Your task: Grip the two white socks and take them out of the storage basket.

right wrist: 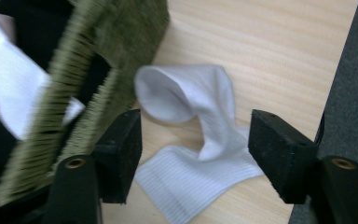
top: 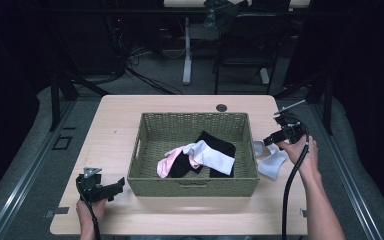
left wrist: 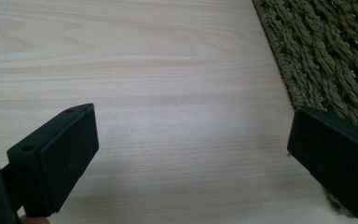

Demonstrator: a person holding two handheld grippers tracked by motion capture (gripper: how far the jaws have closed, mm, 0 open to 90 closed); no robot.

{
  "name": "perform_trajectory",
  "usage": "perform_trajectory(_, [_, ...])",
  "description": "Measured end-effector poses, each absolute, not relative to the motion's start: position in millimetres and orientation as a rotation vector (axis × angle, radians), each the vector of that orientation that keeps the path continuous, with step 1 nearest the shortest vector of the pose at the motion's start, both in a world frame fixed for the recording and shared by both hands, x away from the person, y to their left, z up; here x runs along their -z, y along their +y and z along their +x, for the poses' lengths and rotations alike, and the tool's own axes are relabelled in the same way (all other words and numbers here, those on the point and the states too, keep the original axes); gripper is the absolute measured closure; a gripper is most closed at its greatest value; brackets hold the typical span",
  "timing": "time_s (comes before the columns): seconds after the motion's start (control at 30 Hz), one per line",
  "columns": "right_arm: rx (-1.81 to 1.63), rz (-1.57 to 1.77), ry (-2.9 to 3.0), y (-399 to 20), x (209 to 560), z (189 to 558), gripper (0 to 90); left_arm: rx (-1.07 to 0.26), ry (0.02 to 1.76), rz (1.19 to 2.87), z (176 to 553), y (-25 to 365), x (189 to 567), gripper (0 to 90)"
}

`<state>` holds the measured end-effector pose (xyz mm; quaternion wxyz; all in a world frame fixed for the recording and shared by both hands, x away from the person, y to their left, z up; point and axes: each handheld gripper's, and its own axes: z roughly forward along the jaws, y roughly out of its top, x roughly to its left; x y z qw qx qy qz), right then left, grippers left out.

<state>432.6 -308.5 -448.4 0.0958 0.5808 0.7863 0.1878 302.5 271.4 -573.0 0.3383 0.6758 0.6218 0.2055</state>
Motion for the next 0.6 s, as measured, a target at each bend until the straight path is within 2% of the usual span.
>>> perform_trajectory(0.03, [-0.579,1.69,2.336,-304.0,435.6,429.8,26.7,-0.535,1.62,1.759,302.4,271.6,572.8,1.7])
perform_trajectory(0.3, [-0.641,1.569,2.398,-274.3,392.4,426.4,17.5,-0.535,1.619,1.758,302.6,271.0,573.0,1.7])
perform_trajectory(0.6, [-0.674,1.443,2.507,-222.9,380.2,432.5,9.1,-0.528,1.622,1.763,302.6,272.1,572.9,1.7])
